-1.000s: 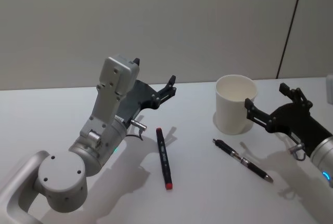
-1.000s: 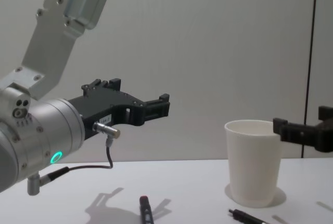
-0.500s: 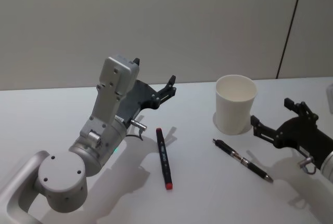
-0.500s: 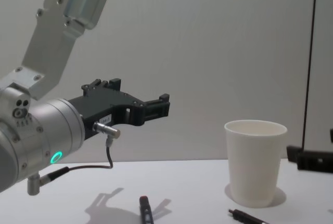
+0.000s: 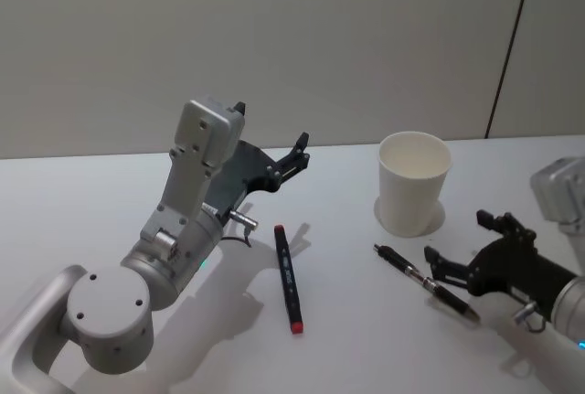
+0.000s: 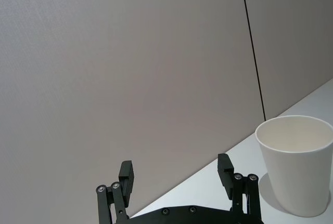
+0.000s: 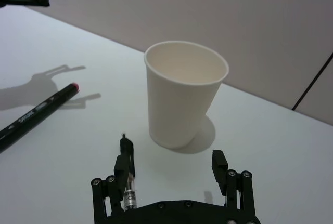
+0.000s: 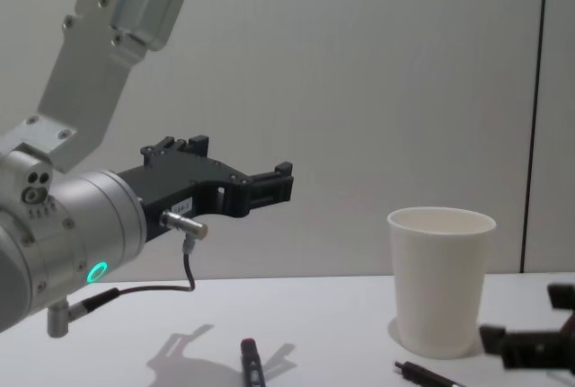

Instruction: Place the pen into the pen holder.

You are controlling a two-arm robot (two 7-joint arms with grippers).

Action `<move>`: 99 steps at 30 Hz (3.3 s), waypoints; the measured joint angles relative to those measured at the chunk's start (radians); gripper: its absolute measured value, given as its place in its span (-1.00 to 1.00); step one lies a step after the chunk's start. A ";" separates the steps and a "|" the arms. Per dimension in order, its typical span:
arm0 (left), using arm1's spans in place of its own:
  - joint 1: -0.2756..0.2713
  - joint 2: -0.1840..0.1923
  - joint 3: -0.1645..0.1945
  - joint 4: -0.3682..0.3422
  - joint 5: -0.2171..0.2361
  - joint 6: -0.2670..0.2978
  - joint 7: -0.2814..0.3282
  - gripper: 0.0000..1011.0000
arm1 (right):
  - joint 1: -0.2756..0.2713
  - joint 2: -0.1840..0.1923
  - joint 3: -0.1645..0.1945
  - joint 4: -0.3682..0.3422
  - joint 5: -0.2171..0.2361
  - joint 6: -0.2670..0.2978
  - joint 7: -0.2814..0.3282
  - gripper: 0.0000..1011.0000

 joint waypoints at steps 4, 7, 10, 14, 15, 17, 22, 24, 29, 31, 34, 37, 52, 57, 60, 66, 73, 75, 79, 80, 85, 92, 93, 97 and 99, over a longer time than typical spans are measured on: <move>0.000 0.000 0.000 0.000 0.000 0.000 0.000 0.98 | 0.010 -0.005 -0.010 0.012 -0.019 0.032 0.028 0.98; 0.000 0.000 0.000 0.000 0.000 0.000 0.000 0.98 | 0.018 -0.010 -0.017 0.021 -0.031 0.055 0.044 0.98; 0.000 0.000 0.000 0.000 0.000 0.000 0.000 0.99 | 0.025 -0.015 -0.024 0.029 -0.042 0.073 0.060 0.98; 0.000 0.000 0.000 0.000 0.000 0.000 0.000 0.98 | 0.035 -0.022 -0.033 0.038 -0.056 0.096 0.080 0.98; 0.000 0.000 0.000 0.000 0.000 0.000 0.000 0.98 | 0.036 -0.023 -0.034 0.039 -0.057 0.098 0.082 0.98; 0.000 0.000 0.000 0.000 0.000 0.000 0.000 0.98 | 0.039 -0.025 -0.037 0.041 -0.061 0.102 0.086 0.98; 0.000 0.000 0.000 0.000 0.000 0.000 0.000 0.98 | 0.045 -0.030 -0.043 0.048 -0.069 0.113 0.099 0.98; 0.000 0.000 0.000 0.000 0.000 0.000 0.000 0.98 | 0.048 -0.032 -0.045 0.050 -0.072 0.117 0.102 0.98; 0.000 0.000 0.000 0.000 0.000 0.000 0.000 0.98 | 0.050 -0.034 -0.047 0.052 -0.075 0.121 0.107 0.98; 0.000 0.000 0.000 0.000 0.000 0.000 0.000 0.98 | 0.051 -0.034 -0.048 0.053 -0.076 0.122 0.109 0.98; 0.000 0.000 0.000 0.000 0.000 0.000 0.000 0.98 | 0.051 -0.035 -0.049 0.054 -0.077 0.122 0.109 0.98; 0.000 0.000 0.000 0.000 0.000 0.000 0.000 0.98 | 0.053 -0.036 -0.050 0.056 -0.077 0.125 0.109 0.98; 0.000 0.000 0.000 0.000 0.000 0.000 0.000 0.98 | 0.072 -0.052 -0.055 0.073 -0.069 0.174 0.114 0.98; 0.000 0.000 0.000 0.000 0.000 0.000 0.000 0.98 | 0.077 -0.057 -0.056 0.078 -0.062 0.187 0.114 0.98; 0.000 0.000 0.000 0.000 0.000 0.000 0.000 0.98 | 0.079 -0.059 -0.056 0.080 -0.060 0.194 0.114 0.98; 0.000 0.000 0.000 0.000 0.000 0.000 0.000 0.98 | 0.082 -0.062 -0.056 0.084 -0.055 0.202 0.113 0.96; 0.000 0.000 0.000 0.000 0.000 0.000 0.000 0.98 | 0.084 -0.064 -0.057 0.087 -0.053 0.209 0.112 0.86; 0.000 0.000 0.000 0.000 0.000 0.000 0.000 0.98 | 0.086 -0.065 -0.057 0.088 -0.053 0.210 0.112 0.83; 0.000 0.000 0.000 0.000 0.000 0.000 0.000 0.98 | 0.086 -0.065 -0.058 0.089 -0.052 0.212 0.111 0.79; 0.000 0.000 0.000 0.000 0.000 0.000 0.000 0.98 | 0.086 -0.065 -0.058 0.089 -0.052 0.212 0.111 0.78; 0.000 0.000 0.000 0.000 0.000 0.000 0.000 0.98 | 0.086 -0.066 -0.058 0.090 -0.051 0.214 0.111 0.73; 0.000 0.000 0.000 0.000 0.000 0.000 0.000 0.98 | 0.086 -0.067 -0.058 0.091 -0.045 0.210 0.109 0.65; 0.000 0.000 0.000 0.000 0.000 0.000 0.000 0.98 | 0.086 -0.068 -0.058 0.092 -0.044 0.209 0.109 0.64; 0.000 0.000 0.000 0.000 0.000 0.000 0.000 0.98 | 0.085 -0.069 -0.058 0.092 -0.041 0.203 0.107 0.58; 0.000 0.000 0.000 0.000 0.000 0.000 0.000 0.98 | 0.086 -0.069 -0.058 0.093 -0.040 0.202 0.107 0.56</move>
